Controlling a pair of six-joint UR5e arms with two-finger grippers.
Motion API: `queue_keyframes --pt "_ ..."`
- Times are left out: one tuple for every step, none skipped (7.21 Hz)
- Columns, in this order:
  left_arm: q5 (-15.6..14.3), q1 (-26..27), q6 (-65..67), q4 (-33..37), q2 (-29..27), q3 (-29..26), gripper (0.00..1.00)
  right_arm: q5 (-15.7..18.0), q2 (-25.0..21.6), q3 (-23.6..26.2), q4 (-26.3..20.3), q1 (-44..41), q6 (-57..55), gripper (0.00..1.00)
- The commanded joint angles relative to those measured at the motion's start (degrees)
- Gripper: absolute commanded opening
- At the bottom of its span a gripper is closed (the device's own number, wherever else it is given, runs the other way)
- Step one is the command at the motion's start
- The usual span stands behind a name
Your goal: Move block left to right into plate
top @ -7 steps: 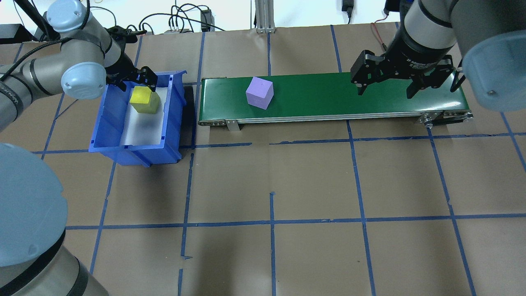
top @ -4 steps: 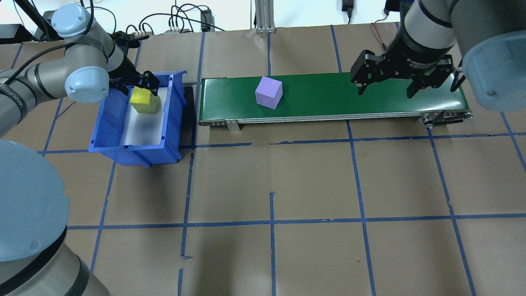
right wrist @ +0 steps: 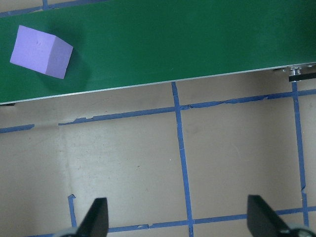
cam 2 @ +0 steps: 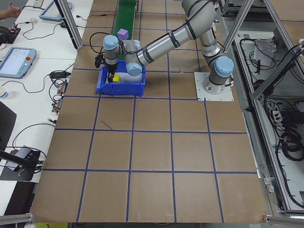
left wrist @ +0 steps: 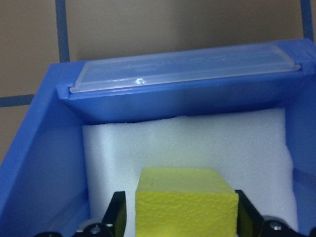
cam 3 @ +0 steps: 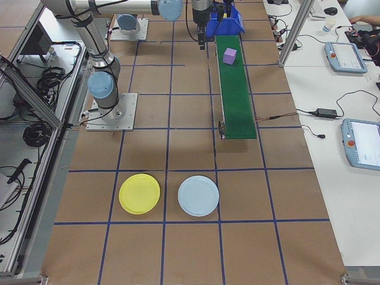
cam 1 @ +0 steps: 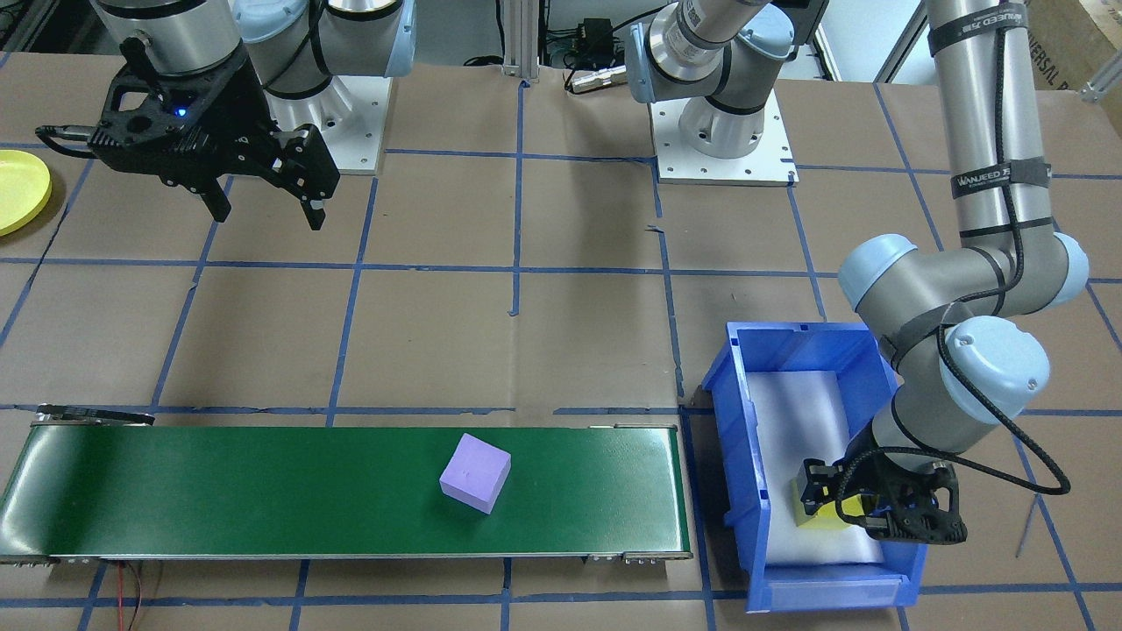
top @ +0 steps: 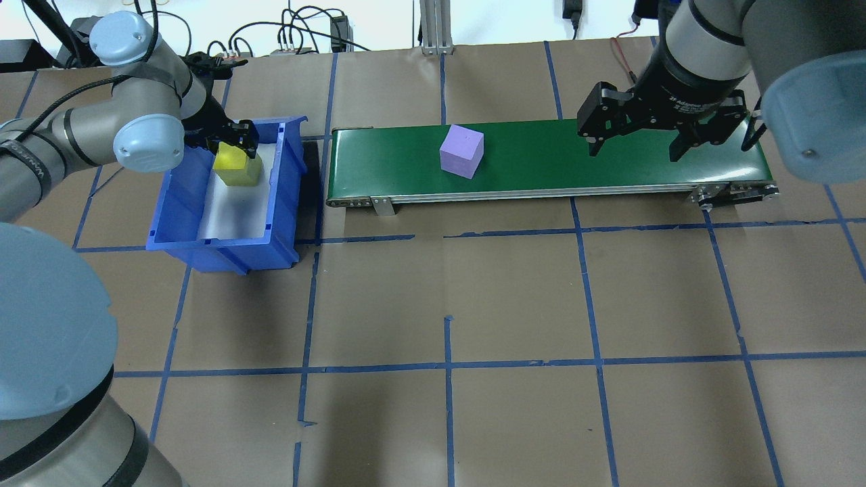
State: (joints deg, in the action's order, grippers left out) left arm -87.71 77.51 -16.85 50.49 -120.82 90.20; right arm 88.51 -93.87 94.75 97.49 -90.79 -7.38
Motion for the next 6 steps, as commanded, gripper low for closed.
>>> queue_keyframes --pt "0.3 1.0 0.4 -0.1 2.8 -1.0 0.20 0.0 0.0 0.0 0.0 0.0 0.0 1.00" --pt "0.5 2.1 0.7 0.7 7.5 -1.2 0.20 0.0 0.0 0.0 0.0 -0.1 0.0 1.00" --pt "0.7 4.5 1.1 3.2 12.3 -1.3 0.21 -0.1 0.0 0.0 0.0 -0.1 0.0 1.00" --pt "0.7 8.1 1.5 3.6 14.9 -1.3 0.21 0.0 0.0 0.0 0.0 0.0 0.0 1.00" --pt "0.6 12.7 3.0 2.8 15.2 -1.3 0.22 0.0 0.1 0.0 0.1 0.1 0.0 1.00" --pt "0.8 16.1 6.4 2.4 14.7 -1.2 0.25 -0.2 0.1 -0.1 0.2 0.4 0.0 1.00"
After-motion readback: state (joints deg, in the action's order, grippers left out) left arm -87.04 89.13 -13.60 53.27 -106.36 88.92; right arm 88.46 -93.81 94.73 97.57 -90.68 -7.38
